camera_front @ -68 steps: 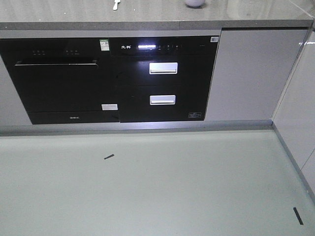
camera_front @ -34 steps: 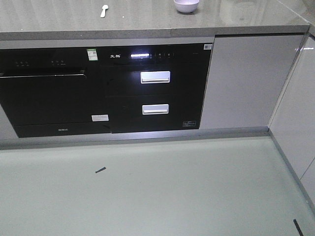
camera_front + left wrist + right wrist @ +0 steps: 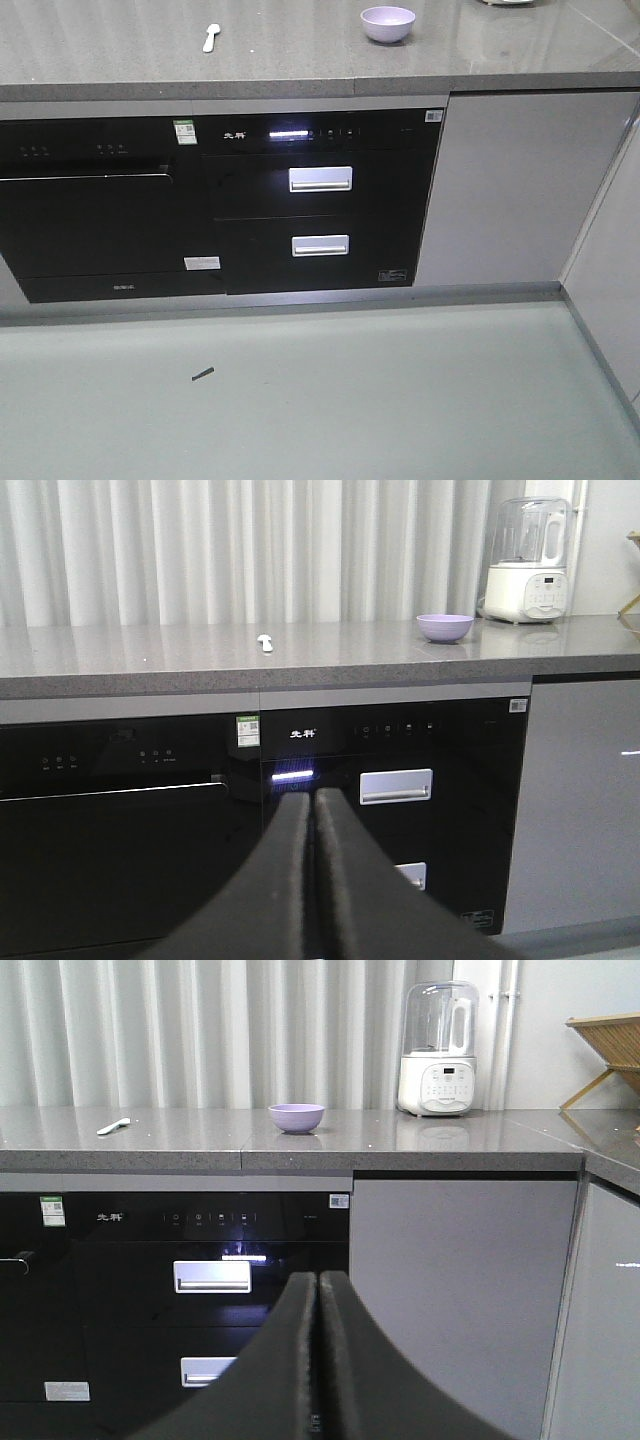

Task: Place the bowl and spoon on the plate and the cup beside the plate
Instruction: 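Drive closer and stop facing the pale green spoon and lavender bowl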

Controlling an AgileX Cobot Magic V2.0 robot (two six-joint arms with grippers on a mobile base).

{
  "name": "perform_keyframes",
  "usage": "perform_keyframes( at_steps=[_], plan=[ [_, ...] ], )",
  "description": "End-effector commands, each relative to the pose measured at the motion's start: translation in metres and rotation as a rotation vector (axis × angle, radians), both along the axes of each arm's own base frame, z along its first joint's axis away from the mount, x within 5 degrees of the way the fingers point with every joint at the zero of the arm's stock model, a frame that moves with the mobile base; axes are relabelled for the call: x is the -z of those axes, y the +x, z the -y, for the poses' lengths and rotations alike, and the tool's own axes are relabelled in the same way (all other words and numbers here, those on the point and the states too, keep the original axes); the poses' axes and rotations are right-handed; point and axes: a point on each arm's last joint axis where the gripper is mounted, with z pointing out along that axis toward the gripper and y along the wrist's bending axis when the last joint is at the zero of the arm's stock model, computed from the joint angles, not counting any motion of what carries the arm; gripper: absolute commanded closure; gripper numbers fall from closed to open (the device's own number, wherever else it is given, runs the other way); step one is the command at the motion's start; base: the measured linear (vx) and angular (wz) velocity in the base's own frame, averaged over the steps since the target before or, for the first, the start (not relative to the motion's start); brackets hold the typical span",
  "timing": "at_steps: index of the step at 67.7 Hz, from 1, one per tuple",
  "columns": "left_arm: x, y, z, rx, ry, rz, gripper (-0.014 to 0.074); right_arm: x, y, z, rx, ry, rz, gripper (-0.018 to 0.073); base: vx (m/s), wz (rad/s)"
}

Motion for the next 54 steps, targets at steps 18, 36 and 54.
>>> perform_keyframes(
  at_steps=[18, 36, 54],
  plan=[
    [-0.0135, -0.0027, -0.0003, -0.002, -0.011, 0.105, 0.0603, -0.0040, -0.0006, 0.0005, 0.009, -0.009, 0.074, 0.0570, 0.17, 0.03],
    [-0.0135, -0.0027, -0.0003, -0.002, -0.011, 0.105, 0.0603, -0.0040, -0.0006, 0.0005, 0.009, -0.009, 0.074, 0.0570, 0.16, 0.01],
    [-0.0135, -0.0027, -0.0003, -0.002, -0.011, 0.105, 0.0603, -0.0040, -0.0006, 0.0005, 0.009, -0.009, 0.074, 0.0570, 0.16, 0.00]
  ],
)
